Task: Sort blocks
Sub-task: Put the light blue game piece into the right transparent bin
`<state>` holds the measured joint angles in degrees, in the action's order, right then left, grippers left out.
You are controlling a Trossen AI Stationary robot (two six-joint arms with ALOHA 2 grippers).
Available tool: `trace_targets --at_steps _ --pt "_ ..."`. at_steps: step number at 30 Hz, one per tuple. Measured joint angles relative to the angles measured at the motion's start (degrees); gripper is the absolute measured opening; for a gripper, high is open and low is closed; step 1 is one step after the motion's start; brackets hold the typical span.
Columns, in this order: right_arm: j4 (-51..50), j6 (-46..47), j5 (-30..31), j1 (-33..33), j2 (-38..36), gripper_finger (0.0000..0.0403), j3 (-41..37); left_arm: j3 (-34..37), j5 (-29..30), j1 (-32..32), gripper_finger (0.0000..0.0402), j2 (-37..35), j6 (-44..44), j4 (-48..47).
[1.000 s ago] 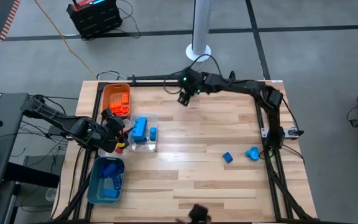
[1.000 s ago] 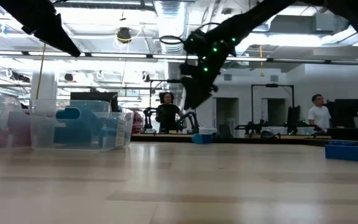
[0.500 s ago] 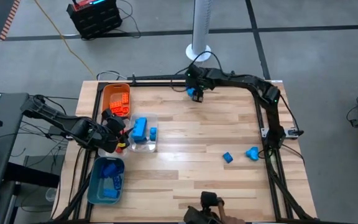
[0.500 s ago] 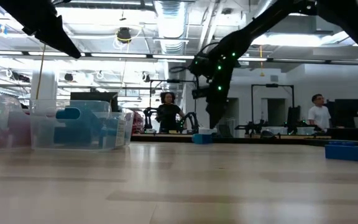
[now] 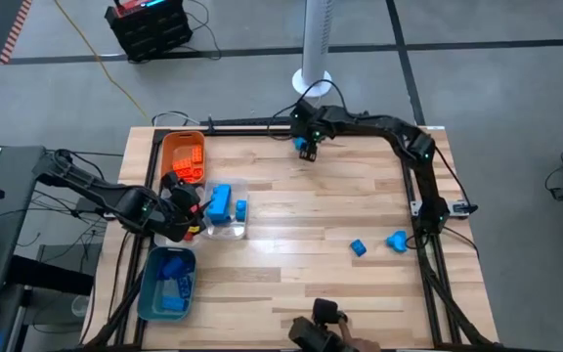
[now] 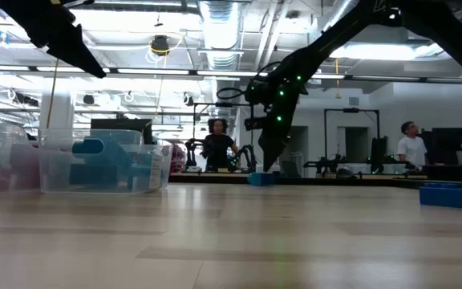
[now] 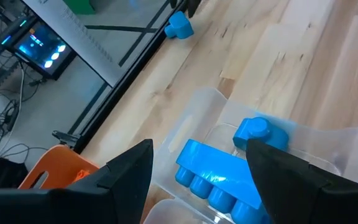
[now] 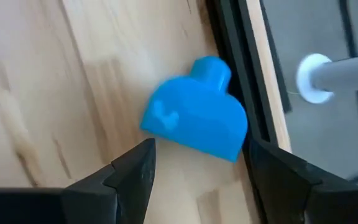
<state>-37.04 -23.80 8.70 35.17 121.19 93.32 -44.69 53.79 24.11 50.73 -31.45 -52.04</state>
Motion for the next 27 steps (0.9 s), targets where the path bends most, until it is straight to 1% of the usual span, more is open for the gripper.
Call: trace_targets --at_steps 3,6,8,14,19,22,27 --pt "0.8 2.2 -3.5 0.8 0.0 0.0265 1.3 0.0 0.0 0.0 0.0254 0.0 0.1 0.0" --pt "5.4 4.9 -4.8 1.5 0.0 0.0265 1.7 0.0 0.0 0.0 0.0254 0.0 0.1 0.0" --pt "7.4 6.1 -6.9 2.0 0.0 0.0265 1.7 0.0 0.0 0.0 0.0254 0.0 0.3 0.0" --pt "11.2 9.1 -7.3 3.3 1.0 0.0265 1.7 0.0 0.0 0.0 0.0254 0.0 0.6 0.0" --pt "9.3 8.9 -7.3 2.8 4.4 0.0265 1.9 0.0 0.0 0.0 0.0254 0.0 0.6 -0.1" --pt "4.2 9.8 -6.6 1.9 4.5 0.0265 1.7 0.0 -1.2 0.0 0.0254 0.0 0.3 -0.2" --pt "-3.0 15.0 -7.4 -0.1 3.4 0.0265 1.7 0.0 -1.7 0.0 0.0254 0.0 0.6 -0.2"
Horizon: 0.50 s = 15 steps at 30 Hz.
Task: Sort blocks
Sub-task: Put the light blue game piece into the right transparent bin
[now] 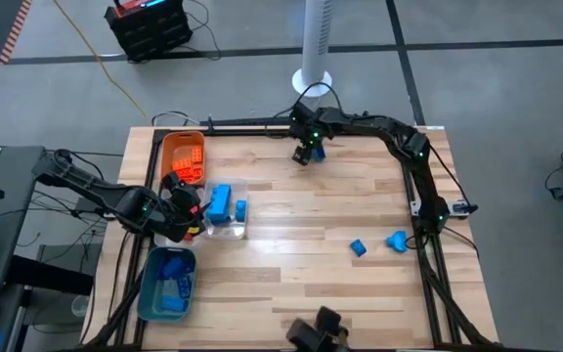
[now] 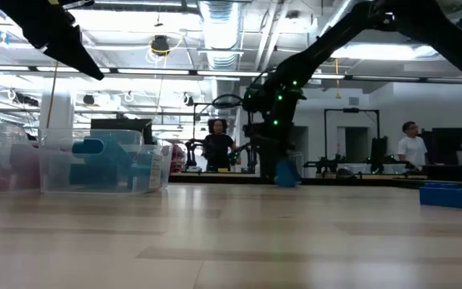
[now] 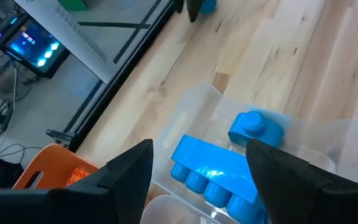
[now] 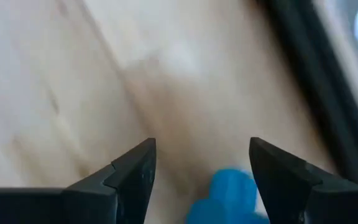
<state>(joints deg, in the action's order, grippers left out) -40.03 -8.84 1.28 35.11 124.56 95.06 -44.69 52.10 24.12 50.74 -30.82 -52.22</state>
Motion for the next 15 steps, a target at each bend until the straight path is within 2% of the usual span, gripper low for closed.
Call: trace_targets --at_steps 5,15 --pt "-11.4 3.2 -0.1 -4.0 0.4 0.0265 -0.2 0.0 -0.8 0.0 0.0254 0.0 -0.5 -0.9" --pt "-17.6 5.5 0.3 -13.4 -2.8 0.0265 -0.1 0.0 -2.3 0.0 0.0254 0.0 -5.4 -4.5"
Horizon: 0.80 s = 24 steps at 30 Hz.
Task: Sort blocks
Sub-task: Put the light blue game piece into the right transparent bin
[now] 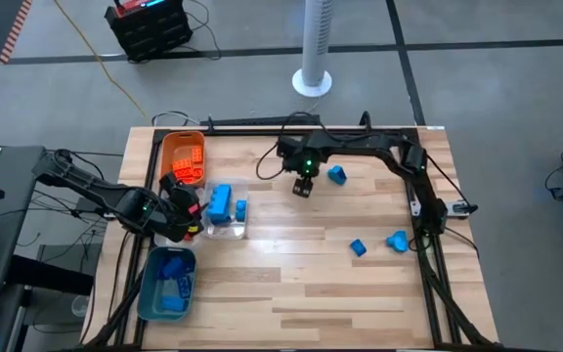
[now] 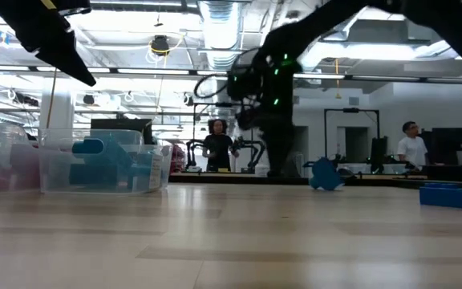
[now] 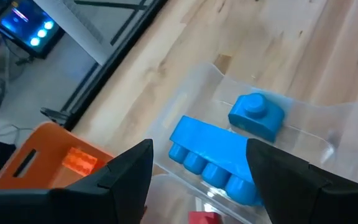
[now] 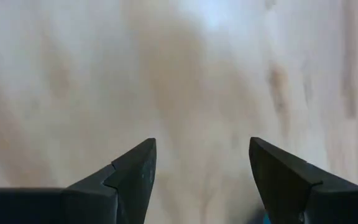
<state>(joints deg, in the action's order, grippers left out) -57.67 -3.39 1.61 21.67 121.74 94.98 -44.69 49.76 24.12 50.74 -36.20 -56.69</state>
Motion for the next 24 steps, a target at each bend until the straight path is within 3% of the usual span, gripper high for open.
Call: trace_targets --at_steps 5,9,17,24 --pt "-6.8 -0.4 0.6 0.6 -4.0 0.0265 0.0 0.0 -1.3 0.0 0.0254 0.0 -1.2 0.1" --pt "-10.9 1.1 4.8 3.8 -6.4 0.0265 0.0 0.0 -1.3 0.0 0.0254 0.0 -1.3 0.3" --pt "-12.7 3.0 5.6 8.7 -7.1 0.0265 0.0 0.0 -3.0 0.0 0.0254 0.0 -2.5 0.3" --pt "-16.2 3.6 5.8 9.2 -7.0 0.0265 0.0 0.0 -4.5 0.0 0.0254 0.0 -2.9 0.2"
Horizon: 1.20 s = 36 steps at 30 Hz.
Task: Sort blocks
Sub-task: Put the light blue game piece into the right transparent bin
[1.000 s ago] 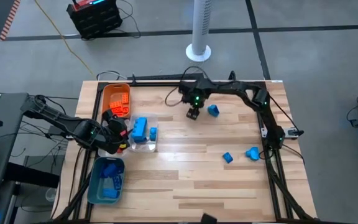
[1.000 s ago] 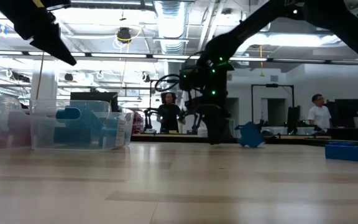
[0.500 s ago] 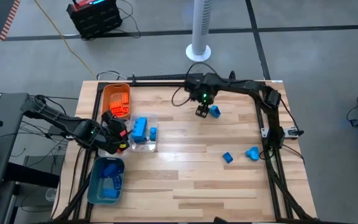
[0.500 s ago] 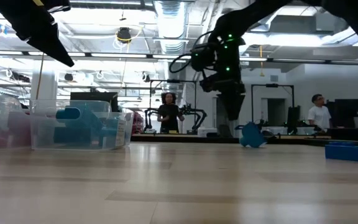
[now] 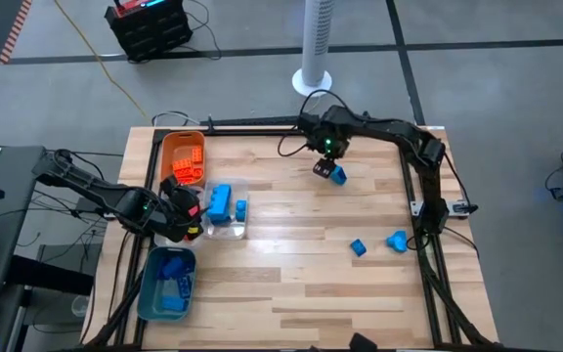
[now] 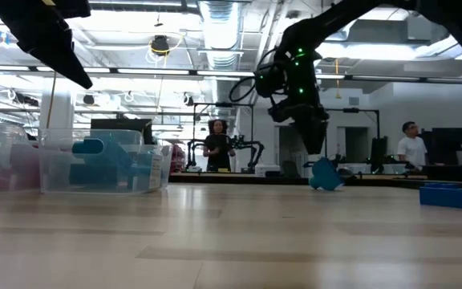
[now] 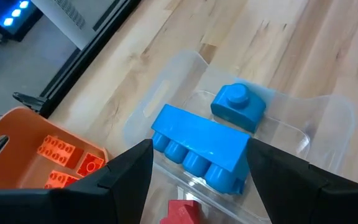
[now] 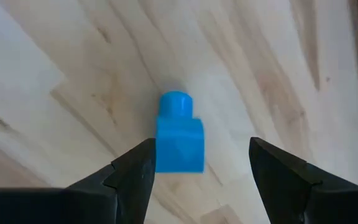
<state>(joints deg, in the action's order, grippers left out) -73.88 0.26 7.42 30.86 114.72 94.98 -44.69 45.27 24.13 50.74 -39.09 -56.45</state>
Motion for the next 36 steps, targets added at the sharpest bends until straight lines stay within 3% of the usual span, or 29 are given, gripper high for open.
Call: trace_targets --at_steps 9,27,36 --pt "-2.2 1.3 -0.2 -1.0 0.1 0.0265 -3.3 2.6 -2.7 0.0 0.0254 0.0 -0.1 0.4" --pt "0.2 1.4 -2.9 -0.8 0.1 0.0265 -7.0 2.6 -2.6 0.0 0.0254 -0.1 0.1 0.9" --pt "8.1 1.0 -3.1 -0.8 0.1 0.0265 -12.1 2.6 -2.9 0.0 0.0254 -0.1 0.2 0.9"
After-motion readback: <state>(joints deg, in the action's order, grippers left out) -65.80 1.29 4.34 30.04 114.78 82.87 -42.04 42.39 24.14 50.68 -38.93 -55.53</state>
